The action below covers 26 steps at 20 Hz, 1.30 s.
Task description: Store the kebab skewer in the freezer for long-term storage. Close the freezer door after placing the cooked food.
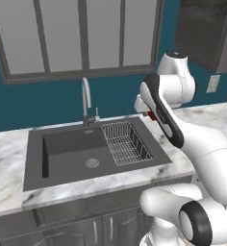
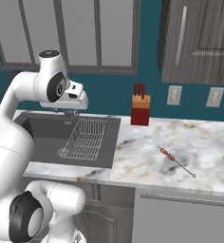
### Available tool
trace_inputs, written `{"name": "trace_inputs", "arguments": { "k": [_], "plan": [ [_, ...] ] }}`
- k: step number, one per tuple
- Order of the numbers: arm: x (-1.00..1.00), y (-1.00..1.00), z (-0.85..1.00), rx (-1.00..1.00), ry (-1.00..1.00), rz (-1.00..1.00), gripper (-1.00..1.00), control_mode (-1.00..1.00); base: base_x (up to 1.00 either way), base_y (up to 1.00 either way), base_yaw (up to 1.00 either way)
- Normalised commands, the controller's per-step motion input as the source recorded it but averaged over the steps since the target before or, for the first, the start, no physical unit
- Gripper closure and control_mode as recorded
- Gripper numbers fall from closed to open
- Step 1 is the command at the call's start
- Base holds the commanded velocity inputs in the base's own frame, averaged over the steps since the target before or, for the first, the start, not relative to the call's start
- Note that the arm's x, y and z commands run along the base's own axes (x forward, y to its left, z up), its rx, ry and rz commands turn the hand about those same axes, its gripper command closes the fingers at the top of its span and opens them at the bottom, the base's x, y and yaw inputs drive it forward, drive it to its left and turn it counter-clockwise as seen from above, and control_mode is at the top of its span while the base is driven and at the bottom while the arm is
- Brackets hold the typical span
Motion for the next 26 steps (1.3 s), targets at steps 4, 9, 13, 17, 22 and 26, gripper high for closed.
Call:
{"name": "trace_inputs", "arguments": {
  "k": [4, 9, 13, 17, 22, 26],
  "plan": [
    [0.0, 0.0, 0.0, 0.0, 0.0, 0.0, -1.0, 1.0, -0.04, -0.6, -0.08],
    [0.0, 0.0, 0.0, 0.0, 0.0, 0.0, -1.0, 1.0, -0.07, -0.57, -0.12],
    [0.0, 0.0, 0.0, 0.0, 0.0, 0.0, -1.0, 1.0, -0.01, -0.55, -0.13],
    [0.0, 0.0, 0.0, 0.0, 0.0, 0.0, -1.0, 1.0, 0.0, -0.5, -0.11],
    [0.0, 0.0, 0.0, 0.0, 0.0, 0.0, -1.0, 1.0, 0.0, -0.39, -0.08],
    [0.0, 0.0, 0.0, 0.0, 0.0, 0.0, -1.0, 1.0, 0.0, -0.35, -0.05]
  ]
}}
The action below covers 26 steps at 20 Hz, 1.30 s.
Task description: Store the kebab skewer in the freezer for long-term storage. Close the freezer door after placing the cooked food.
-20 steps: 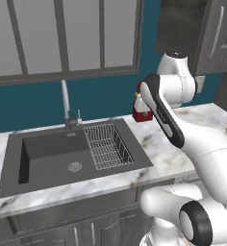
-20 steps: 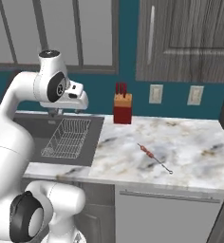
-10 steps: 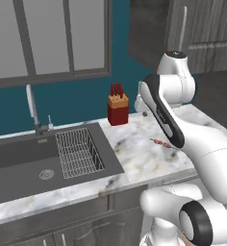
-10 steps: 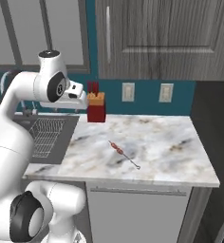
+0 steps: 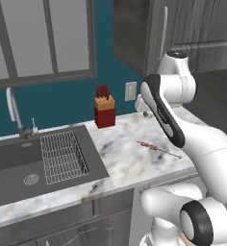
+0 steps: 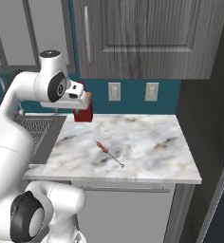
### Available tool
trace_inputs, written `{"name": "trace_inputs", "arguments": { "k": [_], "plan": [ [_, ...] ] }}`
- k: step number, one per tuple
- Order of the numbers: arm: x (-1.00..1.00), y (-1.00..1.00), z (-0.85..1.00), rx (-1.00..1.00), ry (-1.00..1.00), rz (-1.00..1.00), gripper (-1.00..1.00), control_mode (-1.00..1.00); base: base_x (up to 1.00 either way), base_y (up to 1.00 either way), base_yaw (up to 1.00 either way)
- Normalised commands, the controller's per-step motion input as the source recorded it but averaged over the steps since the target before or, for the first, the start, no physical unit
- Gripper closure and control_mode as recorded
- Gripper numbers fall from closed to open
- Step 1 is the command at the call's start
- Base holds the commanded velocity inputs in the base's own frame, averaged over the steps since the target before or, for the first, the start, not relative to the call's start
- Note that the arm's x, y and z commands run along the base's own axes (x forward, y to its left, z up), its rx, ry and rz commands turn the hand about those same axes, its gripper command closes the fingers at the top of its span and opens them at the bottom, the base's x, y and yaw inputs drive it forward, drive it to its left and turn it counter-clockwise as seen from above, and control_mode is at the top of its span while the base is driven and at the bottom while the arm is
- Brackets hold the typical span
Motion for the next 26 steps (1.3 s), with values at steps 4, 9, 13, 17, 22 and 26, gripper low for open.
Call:
{"name": "trace_inputs", "arguments": {
  "k": [4, 9, 13, 17, 22, 26],
  "plan": [
    [0.0, 0.0, 0.0, 0.0, 0.0, 0.0, -1.0, 1.0, 0.0, -0.35, -0.02],
    [0.0, 0.0, 0.0, 0.0, 0.0, 0.0, -1.0, 1.0, 0.02, -0.5, 0.0],
    [0.0, 0.0, 0.0, 0.0, 0.0, 0.0, -1.0, 1.0, 0.09, -0.42, 0.0],
    [0.0, 0.0, 0.0, 0.0, 0.0, 0.0, -1.0, 1.0, 0.11, -0.14, 0.0],
    [0.0, 0.0, 0.0, 0.0, 0.0, 0.0, -1.0, -1.0, 0.03, 0.0, 0.0],
    [0.0, 0.0, 0.0, 0.0, 0.0, 0.0, -1.0, -1.0, 0.0, 0.0, 0.0]
  ]
}}
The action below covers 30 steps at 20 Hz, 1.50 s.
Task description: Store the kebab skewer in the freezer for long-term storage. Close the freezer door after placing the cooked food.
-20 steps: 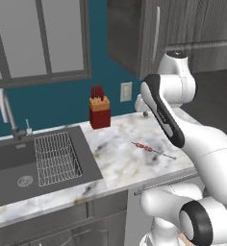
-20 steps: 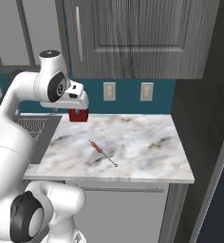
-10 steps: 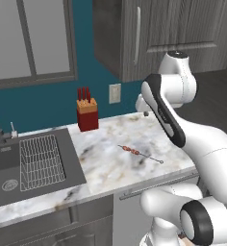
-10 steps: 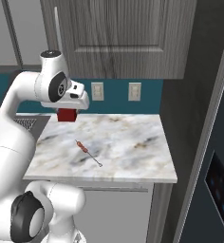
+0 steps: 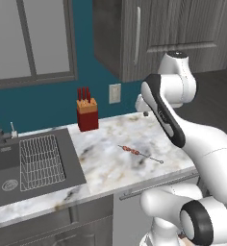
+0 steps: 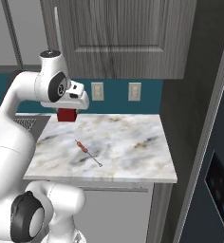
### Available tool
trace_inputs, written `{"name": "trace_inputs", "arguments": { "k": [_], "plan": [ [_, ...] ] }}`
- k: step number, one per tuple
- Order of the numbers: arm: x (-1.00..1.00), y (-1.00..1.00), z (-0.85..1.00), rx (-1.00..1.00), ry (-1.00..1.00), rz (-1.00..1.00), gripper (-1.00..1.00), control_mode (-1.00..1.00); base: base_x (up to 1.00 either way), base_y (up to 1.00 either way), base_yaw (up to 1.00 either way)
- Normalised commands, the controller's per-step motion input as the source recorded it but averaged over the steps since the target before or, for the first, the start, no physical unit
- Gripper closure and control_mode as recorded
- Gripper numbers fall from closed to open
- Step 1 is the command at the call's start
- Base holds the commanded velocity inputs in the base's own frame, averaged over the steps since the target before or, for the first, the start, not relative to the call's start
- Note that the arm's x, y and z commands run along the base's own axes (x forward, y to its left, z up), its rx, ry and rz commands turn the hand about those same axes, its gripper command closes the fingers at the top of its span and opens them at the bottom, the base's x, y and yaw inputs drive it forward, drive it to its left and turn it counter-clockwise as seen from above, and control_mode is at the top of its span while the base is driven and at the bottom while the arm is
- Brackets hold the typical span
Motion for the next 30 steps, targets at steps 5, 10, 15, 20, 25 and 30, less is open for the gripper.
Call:
{"name": "trace_inputs", "arguments": {
  "k": [5, 10, 15, 20, 25, 30],
  "plan": [
    [0.08, 0.0, -0.01, 0.0, 0.01, 0.0, -1.0, -1.0, 0.0, 0.0, 0.0],
    [0.01, -0.02, -0.17, 0.0, 0.01, 0.0, -1.0, -1.0, 0.0, 0.0, 0.0],
    [0.0, -0.12, -0.71, -0.08, 0.09, 0.01, -1.0, -1.0, 0.0, 0.0, 0.0],
    [0.0, -0.26, -0.99, -0.13, 0.06, 0.11, -1.0, -1.0, 0.0, 0.0, 0.0],
    [0.0, -0.2, -0.86, -0.08, 0.05, 0.17, -1.0, -1.0, 0.0, 0.0, 0.0],
    [0.0, -0.01, -0.66, -0.04, 0.18, 0.2, -1.0, -1.0, 0.0, 0.0, 0.0]
  ]
}}
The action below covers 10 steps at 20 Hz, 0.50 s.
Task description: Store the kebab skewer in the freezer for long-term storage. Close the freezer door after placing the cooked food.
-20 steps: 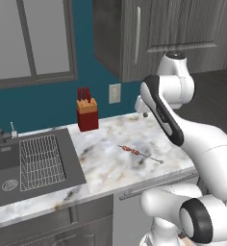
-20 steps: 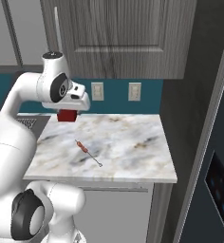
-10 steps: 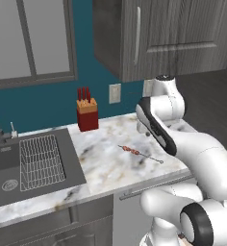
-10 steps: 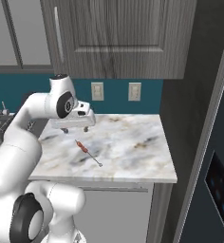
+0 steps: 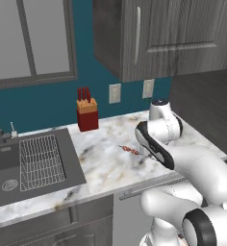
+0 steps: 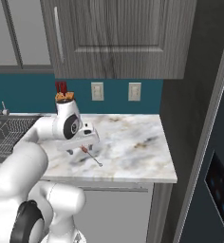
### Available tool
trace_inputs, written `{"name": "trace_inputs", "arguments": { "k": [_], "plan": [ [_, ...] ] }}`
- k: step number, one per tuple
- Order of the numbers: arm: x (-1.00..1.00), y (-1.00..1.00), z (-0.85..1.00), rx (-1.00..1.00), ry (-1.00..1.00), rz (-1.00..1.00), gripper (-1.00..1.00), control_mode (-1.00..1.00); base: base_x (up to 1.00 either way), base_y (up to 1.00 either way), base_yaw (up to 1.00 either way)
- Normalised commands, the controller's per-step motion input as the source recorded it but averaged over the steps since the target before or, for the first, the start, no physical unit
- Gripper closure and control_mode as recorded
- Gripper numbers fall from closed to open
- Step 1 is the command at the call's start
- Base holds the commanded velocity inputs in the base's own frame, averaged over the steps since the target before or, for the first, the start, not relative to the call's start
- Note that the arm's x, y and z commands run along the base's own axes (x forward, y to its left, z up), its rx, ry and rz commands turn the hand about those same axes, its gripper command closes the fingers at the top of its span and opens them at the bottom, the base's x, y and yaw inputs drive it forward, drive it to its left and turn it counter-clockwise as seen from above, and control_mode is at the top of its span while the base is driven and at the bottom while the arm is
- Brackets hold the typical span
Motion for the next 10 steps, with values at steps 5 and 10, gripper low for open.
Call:
{"name": "trace_inputs", "arguments": {
  "k": [5, 10],
  "plan": [
    [0.03, 0.0, -0.44, -0.05, 0.19, 0.16, -1.0, -1.0, 0.0, 0.0, 0.0],
    [0.35, -0.03, -0.22, -0.01, 0.13, 0.14, -1.0, -1.0, 0.0, 0.0, 0.0]
  ]
}}
